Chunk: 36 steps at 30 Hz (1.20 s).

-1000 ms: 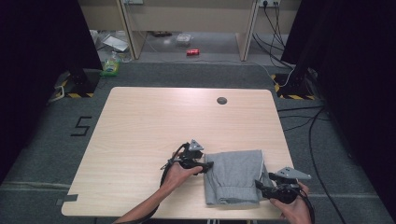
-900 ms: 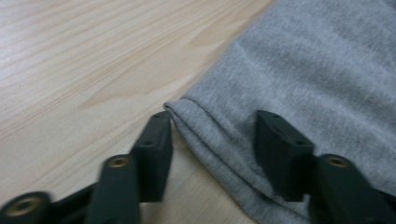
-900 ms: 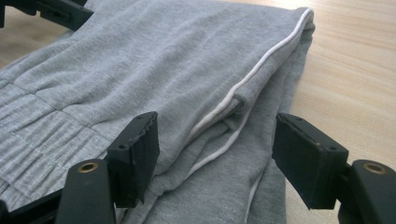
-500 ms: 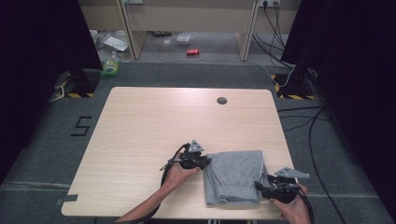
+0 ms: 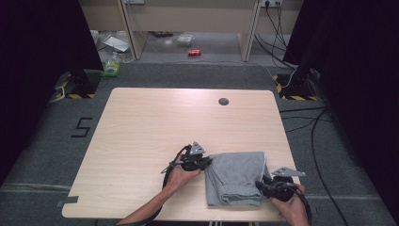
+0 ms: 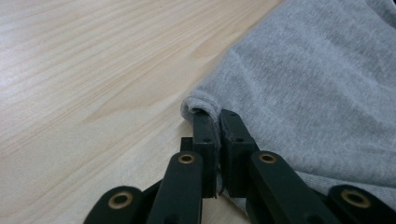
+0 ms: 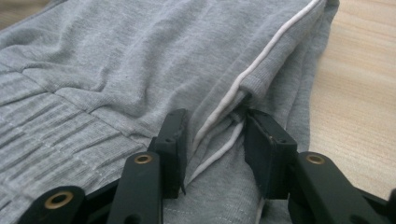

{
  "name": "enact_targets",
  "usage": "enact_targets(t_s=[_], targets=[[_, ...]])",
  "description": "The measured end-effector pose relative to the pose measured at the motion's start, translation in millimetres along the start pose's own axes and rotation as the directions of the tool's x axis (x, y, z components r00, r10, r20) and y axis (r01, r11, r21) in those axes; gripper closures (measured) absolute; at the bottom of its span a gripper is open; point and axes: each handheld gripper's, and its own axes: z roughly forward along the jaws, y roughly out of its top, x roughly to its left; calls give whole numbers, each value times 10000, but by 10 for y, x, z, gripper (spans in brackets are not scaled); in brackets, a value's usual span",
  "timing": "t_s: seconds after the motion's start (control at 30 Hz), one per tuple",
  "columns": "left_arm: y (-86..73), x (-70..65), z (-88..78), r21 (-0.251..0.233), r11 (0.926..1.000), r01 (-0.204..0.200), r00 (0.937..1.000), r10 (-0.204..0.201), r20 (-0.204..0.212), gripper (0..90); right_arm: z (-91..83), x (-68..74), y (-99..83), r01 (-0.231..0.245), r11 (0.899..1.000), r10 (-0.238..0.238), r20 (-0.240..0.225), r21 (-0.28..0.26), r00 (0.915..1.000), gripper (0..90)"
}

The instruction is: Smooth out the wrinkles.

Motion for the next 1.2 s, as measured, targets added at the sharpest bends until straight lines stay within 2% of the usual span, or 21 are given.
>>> enact_targets(t_s=[0.13,0.27,0.37,0.67,0.8,1.07,1.2], targets=[[10,14,-4,5,10000,-71,9999,71,-146,859,24,25,13,48,10000,-47,94,-33,9999,621],[22,66,-19,13,10000,-68,9996,68,-277,861,84,42,59,194,9997,-194,-39,-131,9998,694],[34,142,-55,50,10000,13,9992,-11,-390,862,139,64,111,234,9996,-236,-157,-144,9996,714],[50,451,-189,237,9995,201,9959,-180,-882,862,387,245,350,448,9990,-450,-265,-88,9986,715],[52,613,-252,393,9990,226,9935,-181,-1127,861,535,342,494,707,9975,-709,-307,-82,9970,715],[132,912,-329,554,9982,228,9880,-140,-1539,861,767,484,702,751,9971,-757,-465,-153,9960,714],[152,1049,-355,611,9972,427,9845,-316,-1725,861,868,537,789,825,9963,-837,-539,-232,9950,713]])
